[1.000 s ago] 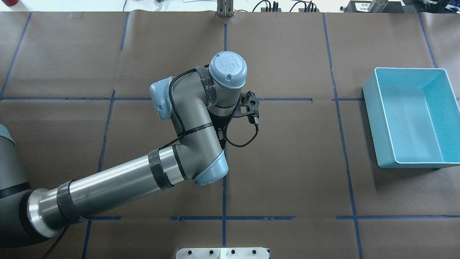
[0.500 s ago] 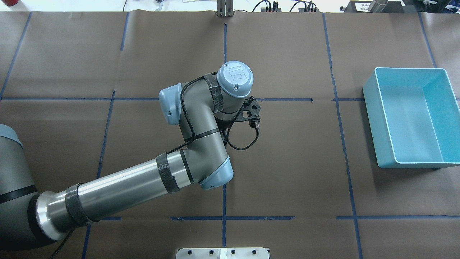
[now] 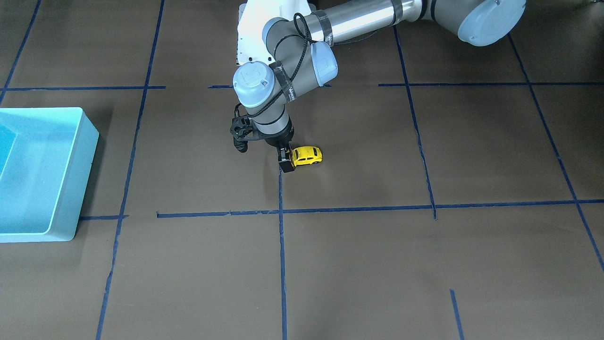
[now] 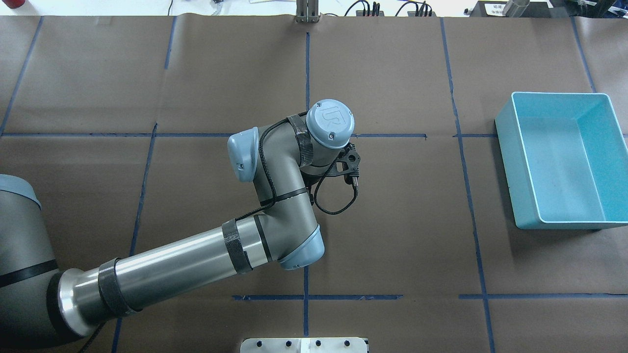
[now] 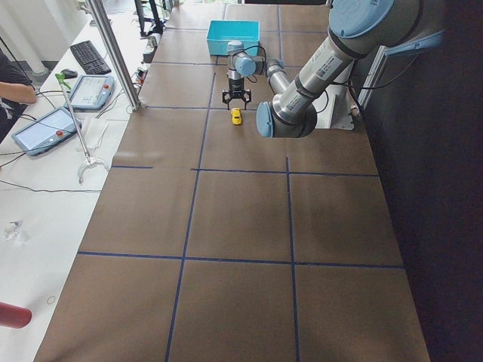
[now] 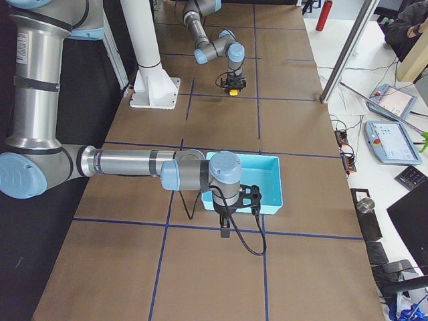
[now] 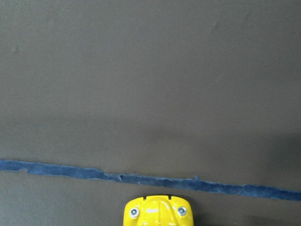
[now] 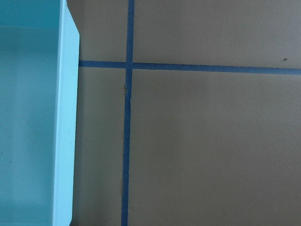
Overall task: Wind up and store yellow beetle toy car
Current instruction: 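Lower the left gripper and press down on the car's roof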
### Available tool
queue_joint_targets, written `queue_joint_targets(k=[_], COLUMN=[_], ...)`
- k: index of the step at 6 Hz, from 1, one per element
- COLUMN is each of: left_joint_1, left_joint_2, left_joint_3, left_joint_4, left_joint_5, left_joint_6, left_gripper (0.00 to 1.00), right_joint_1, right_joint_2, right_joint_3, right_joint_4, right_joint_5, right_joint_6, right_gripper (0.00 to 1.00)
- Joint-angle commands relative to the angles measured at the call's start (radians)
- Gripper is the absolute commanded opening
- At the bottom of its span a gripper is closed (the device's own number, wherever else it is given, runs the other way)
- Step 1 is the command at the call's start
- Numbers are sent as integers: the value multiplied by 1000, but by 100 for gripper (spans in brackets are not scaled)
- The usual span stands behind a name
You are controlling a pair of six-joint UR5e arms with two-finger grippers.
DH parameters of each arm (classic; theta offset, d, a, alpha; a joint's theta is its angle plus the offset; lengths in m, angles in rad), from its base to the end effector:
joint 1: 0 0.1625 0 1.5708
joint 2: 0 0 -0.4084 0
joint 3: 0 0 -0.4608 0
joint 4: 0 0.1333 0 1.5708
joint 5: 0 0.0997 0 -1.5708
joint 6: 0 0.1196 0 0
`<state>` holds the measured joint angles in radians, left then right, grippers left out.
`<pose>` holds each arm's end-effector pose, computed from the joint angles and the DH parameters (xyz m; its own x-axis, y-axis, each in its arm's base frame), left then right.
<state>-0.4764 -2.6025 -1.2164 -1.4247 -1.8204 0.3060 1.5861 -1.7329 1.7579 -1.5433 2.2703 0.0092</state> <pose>0.7115 -0.4839 0.1328 0.0869 0.9949 -0.0505 -0.8310 0.1003 0.5472 0.0639 -0.4982 0.6402 0.7654 -0.0129 0.6434 -0.0223 0.9987 0.0466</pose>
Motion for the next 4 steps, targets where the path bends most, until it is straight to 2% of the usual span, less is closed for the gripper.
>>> queue_joint_targets(k=[1,4], left_joint_1=[1,1], left_joint_2=[-1,-5], left_joint_3=[9,17], left_joint_4=[-9,-13], left_joint_5=[7,7], left_joint_6=[-1,-1], left_gripper=[89,81], right_joint_1=[0,0], right_joint_2=[0,0], right_joint_3=[0,2], right_joint_4=[0,-1], right_joint_5=[0,-2], right_joint_6=[0,0], right_gripper=[100,100])
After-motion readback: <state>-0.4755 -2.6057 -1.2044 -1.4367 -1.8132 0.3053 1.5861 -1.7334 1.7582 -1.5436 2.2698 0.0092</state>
